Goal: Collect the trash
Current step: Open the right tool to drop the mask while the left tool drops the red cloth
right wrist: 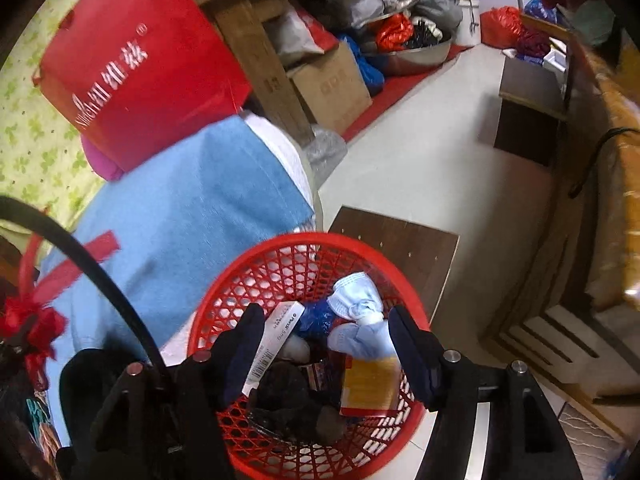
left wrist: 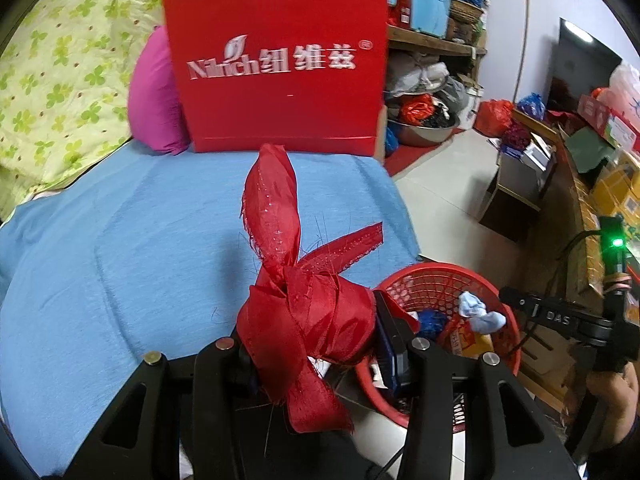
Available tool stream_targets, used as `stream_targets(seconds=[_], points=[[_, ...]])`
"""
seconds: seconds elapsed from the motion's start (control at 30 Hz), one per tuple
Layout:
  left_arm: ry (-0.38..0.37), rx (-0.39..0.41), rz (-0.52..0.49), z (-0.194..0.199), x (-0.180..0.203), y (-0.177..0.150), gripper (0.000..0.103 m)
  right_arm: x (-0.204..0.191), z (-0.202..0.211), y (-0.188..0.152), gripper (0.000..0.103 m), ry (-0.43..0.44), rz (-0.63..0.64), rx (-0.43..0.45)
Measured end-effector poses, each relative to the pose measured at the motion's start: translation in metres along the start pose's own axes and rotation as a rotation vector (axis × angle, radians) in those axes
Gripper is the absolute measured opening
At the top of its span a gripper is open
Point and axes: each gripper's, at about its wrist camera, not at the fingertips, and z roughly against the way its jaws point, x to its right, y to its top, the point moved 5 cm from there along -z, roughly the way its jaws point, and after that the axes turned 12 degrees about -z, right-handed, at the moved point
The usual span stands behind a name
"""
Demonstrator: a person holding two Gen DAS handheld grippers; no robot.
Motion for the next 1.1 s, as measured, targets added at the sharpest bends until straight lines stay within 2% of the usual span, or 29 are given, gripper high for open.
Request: stream_targets(seconds=[0.17,0.37,0.6,0.8,0.9,0.93,0.97,1.0,1.1], points=[[-0.059,-0.023,-0.044,-0.014,0.026,0.008,0.047,-0.002,0.039,-0.005,0.068,0.006,0.057,0.092],[-0.112,-0.056,-0.094,-0.03,0.056,0.011,0.047,0.015,0.068,-0.006,0.068,-0.019,0.043,0.162],[-0.156,-0.087,-0.154,-0.04,0.084,0.01,0.047,0.036,0.07,-0.004,0.068,-0.036,0.005,0.163],[-0.178,-0.119,-0.173,-0.05,0.095,0.006,0.048,0.037,0.072,-0.005,0.068,-0.028,-0.003,0.168],[-0.204,-0.148,-0.181,-0.056,0.099,0.003,0.056,0.036,0.074,-0.006,0.068,-0.029,-0.002,0.172],[-0.217,-0.159,-0.184,-0.057,0.102,0.001,0.061,0.035,0.074,-0.005,0.068,-0.03,-0.003,0.172],[-0.213,-0.171,-0.19,-0.059,0.103,0.0,0.07,0.035,0.074,-0.005,0.068,-0.031,-0.003,0.173],[-0.206,-0.175,-0.197,-0.06,0.105,-0.001,0.074,0.034,0.075,-0.005,0.068,-0.032,-0.003,0.177],[-0.189,-0.18,-0.224,-0.059,0.106,-0.002,0.074,0.034,0.078,-0.003,0.068,-0.036,-0.002,0.182]])
